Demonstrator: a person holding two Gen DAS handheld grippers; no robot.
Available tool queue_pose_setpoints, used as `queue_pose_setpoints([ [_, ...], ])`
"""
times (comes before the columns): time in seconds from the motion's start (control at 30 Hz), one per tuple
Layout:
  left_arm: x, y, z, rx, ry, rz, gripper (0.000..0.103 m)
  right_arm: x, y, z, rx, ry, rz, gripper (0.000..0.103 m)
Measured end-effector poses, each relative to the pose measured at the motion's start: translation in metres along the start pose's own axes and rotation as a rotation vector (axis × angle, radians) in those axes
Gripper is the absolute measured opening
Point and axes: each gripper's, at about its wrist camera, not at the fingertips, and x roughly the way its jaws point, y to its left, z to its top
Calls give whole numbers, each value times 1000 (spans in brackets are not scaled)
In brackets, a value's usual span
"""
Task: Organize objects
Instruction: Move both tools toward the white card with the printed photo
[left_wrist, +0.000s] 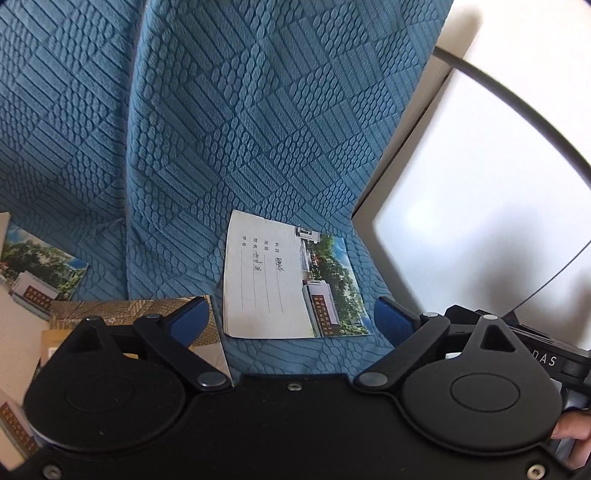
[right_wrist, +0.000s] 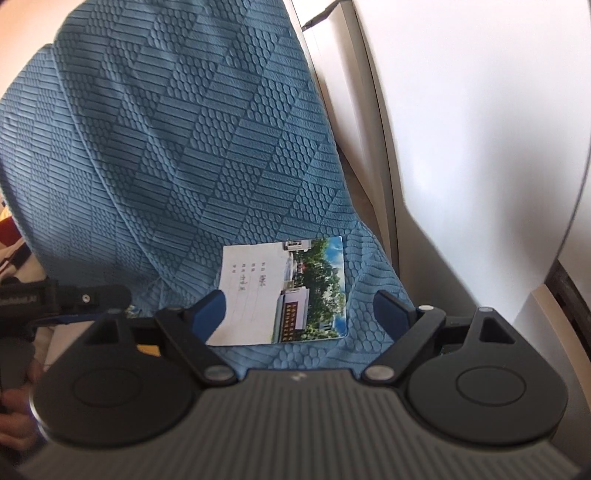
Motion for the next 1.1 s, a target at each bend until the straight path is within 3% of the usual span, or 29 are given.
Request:
queue_pose_setpoints([
  [0.33,63,14,16,14,53,5,92,56,-7,13,-6,32,-5,87],
  [0.53,100,30,23,-18,93,-14,87,91,-10,17,-17,62,12,79],
  [0.7,127,43,23,-52,138,-32,74,125,-11,16,-30,115,40,60],
  [0.83,145,52,22,-74,173,-28,67,150,-11,15,-30,165,45,51],
  [0.93,157,55,19,-63,201,-30,54,165,-14,15,-19,198,28,41],
  [1.1,164,54,15,-30,199,14,52,178,-18,17,-33,200,-12,34],
])
